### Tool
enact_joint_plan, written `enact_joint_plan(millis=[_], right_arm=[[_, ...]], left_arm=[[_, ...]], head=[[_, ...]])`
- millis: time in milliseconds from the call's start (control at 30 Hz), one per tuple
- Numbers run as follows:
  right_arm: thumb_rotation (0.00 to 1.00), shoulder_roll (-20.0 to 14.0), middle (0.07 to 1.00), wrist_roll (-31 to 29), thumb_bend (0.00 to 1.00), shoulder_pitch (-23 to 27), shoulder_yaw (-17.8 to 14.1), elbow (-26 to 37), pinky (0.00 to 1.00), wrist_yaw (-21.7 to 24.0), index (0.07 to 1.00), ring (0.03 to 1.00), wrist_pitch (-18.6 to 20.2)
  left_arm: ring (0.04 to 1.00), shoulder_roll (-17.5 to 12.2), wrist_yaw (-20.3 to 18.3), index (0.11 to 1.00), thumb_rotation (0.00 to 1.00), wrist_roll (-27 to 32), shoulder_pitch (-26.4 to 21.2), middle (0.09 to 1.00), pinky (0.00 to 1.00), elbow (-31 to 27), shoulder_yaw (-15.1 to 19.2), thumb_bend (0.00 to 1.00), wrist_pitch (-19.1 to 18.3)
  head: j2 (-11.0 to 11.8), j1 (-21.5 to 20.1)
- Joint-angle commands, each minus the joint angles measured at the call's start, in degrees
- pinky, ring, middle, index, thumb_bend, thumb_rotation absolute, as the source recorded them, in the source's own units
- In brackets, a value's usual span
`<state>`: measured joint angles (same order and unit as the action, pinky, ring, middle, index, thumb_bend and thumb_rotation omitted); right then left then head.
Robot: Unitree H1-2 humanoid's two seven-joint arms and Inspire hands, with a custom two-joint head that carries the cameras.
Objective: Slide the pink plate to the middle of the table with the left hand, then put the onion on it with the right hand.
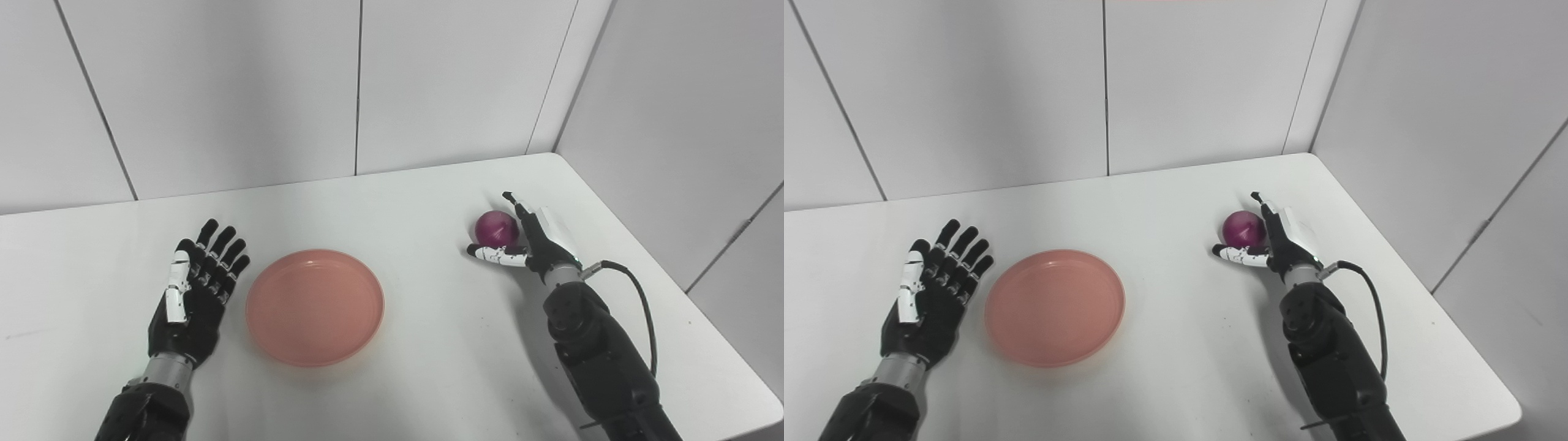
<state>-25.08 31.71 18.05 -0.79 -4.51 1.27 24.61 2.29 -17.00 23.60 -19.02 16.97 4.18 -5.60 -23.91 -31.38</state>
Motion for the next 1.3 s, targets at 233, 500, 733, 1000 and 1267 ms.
enact_joint_plan(millis=[233, 500, 733, 1000, 1267], right_arm=[[0.39, -1.3, 0.921, -0.7, 1.0, 3.5, 0.0, -2.0, 0.8, -2.9, 0.933, 0.893, -3.7], [0.35, -1.7, 0.887, -1.2, 1.0, 4.2, 0.1, -2.5, 0.76, -3.1, 0.901, 0.855, -2.6], [0.35, -3.2, 0.855, -0.8, 1.0, 4.4, 0.8, -1.1, 0.68, 0.6, 0.89, 0.807, 1.6], [0.35, -3.7, 0.878, 1.7, 1.0, 4.4, -0.2, 0.3, 0.75, 8.1, 0.878, 0.839, 2.3], [0.22, -3.7, 0.874, 3.7, 0.99, 4.4, -0.8, 0.2, 0.72, 10.2, 0.865, 0.826, 2.3]], left_arm=[[0.951, -0.9, 0.2, 0.963, 1.0, -0.2, 3.5, 0.962, 0.96, 1.9, 0.3, 0.46, -2.0], [0.947, -0.8, 0.6, 0.96, 1.0, -0.2, 3.5, 0.959, 0.95, 1.4, 0.3, 0.46, -2.5], [0.952, -0.8, 0.3, 0.966, 1.0, -0.2, 3.5, 0.963, 0.96, 1.0, 0.1, 0.46, -2.5], [0.951, -0.8, 0.6, 0.964, 1.0, -0.2, 3.4, 0.962, 0.96, 0.9, 0.2, 0.46, -2.8], [0.95, -0.8, 0.5, 0.964, 1.0, -0.1, 3.5, 0.961, 0.96, 0.2, 0.3, 0.46, -3.0]], head=[[-0.8, -0.1], [-1.4, 0.1], [-1.8, 0.1], [-2.2, 0.1], [-2.7, 0.0]])
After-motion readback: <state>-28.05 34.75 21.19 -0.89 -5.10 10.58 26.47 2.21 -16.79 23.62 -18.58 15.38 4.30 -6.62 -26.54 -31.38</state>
